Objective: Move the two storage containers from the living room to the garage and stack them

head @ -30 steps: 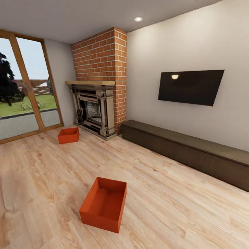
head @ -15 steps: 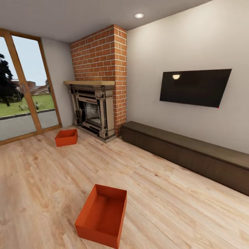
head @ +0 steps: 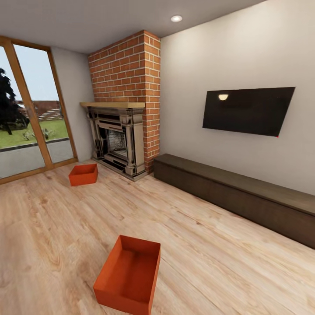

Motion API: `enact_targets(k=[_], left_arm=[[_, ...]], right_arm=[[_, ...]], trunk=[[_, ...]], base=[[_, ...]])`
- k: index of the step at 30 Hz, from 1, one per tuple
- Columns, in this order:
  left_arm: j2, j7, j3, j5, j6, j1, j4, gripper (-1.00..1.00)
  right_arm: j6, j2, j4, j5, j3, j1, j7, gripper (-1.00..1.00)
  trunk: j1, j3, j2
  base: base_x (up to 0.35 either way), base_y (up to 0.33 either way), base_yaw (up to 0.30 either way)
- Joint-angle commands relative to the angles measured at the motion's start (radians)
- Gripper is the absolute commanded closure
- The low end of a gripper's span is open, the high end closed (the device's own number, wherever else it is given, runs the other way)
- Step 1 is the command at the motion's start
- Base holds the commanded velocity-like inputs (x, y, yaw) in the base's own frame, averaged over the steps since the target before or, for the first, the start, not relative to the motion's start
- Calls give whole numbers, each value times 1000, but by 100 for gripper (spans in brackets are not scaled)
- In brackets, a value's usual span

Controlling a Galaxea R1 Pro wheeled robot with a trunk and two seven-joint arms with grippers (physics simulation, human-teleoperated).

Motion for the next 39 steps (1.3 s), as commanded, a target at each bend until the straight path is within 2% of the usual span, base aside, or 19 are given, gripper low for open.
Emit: enact_targets(k=[1, 12, 19, 24, 34, 39], left_arm=[[0, 2, 1, 4, 3, 0, -1, -100], [0, 2, 1, 4, 3, 0, -1, -100], [0, 2, 1, 4, 3, 0, -2, -100], [0, 2, 1, 4, 3, 0, -3, -100], [-3, 2, 1, 4, 3, 0, -3, -100], [-3, 2, 2, 4, 3, 0, -2, -100]], right_arm=[[-5, 1, 2, -11, 8, -1, 1, -100], [4, 6, 2, -11, 11, -1, 3, -100], [5, 7, 2, -11, 10, -1, 1, -100], [3, 6, 2, -10, 10, -1, 1, -100], [2, 5, 2, -11, 7, -1, 3, -100], [-3, 5, 2, -12, 2, -1, 1, -100]], trunk=[[0, -1, 0], [0, -1, 0], [0, -1, 0], [0, -1, 0], [0, -1, 0], [0, -1, 0]], base=[[263, 0, 0], [307, 0, 0], [272, 0, 200], [52, 0, 173], [3, 2, 10], [82, 196, 0]])
